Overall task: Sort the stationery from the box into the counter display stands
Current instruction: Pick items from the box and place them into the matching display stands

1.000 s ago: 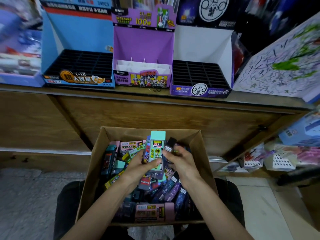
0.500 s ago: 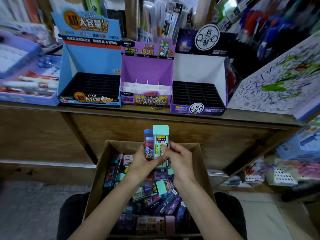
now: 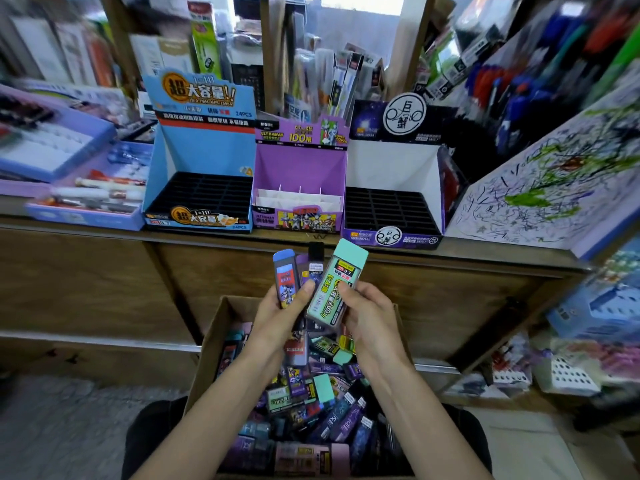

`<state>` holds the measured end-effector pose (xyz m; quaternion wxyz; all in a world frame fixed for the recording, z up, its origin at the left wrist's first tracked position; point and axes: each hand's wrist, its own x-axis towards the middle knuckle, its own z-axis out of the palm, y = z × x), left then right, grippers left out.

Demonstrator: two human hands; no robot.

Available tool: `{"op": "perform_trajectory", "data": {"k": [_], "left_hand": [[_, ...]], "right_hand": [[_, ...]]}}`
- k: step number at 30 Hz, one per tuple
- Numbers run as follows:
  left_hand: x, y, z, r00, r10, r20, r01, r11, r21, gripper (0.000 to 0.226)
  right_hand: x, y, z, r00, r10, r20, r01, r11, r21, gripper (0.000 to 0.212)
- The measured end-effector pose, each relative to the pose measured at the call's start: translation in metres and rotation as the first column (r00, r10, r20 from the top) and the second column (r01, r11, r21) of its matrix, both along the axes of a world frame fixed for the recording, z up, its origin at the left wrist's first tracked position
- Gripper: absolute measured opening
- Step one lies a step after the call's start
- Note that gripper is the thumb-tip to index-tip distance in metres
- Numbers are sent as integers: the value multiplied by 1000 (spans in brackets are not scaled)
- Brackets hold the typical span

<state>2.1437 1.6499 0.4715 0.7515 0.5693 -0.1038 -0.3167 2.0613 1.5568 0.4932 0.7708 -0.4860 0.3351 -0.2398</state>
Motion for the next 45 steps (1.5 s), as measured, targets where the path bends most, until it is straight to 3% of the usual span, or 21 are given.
{"op": "perform_trajectory", "data": {"k": [2,9,13,17,23,30,36,38,41,42,45], "left_hand": [[3,0,3,1000,13,6,-13,1000,-10,39],[28,-4,19,968,-3,251,-4,1000,28,37],[56,-18,36,953,21,302,-31,999,31,40],[82,-32,46,945,47,323,-56,998,20,41],[93,-41,42,925,15,381,-29,999,31,45],[94,-41,32,945,20,328,-31,999,29,43],[98,-40,27,944,36,329,-56,997,52,46],[98,-40,26,945,40,324,-62,996,58,46],[98,-39,26,945,37,326,-60,996,63,46],[98,-39,26,945,37,325,-61,996,64,46],[94,-39,27,945,37,325,-59,997,58,44]], "right_hand": [[0,0,2,1000,31,-2,-31,999,-23,8],[7,-30,32,991,127,-32,-131,978,-164,9],[23,-84,77,998,68,14,-60,946,-320,14],[51,-143,110,993,-92,75,117,853,-509,17],[100,-187,93,998,-49,35,59,717,-694,20],[125,-200,63,996,92,-20,-79,713,-697,25],[133,-202,55,987,108,-116,-158,732,-662,15],[135,-201,52,976,38,-215,-187,652,-735,14],[140,-196,51,926,-170,-337,-257,373,-892,22],[140,-194,53,912,-220,-347,-268,321,-908,23],[138,-189,57,857,-292,-424,-353,267,-897,27]]}}
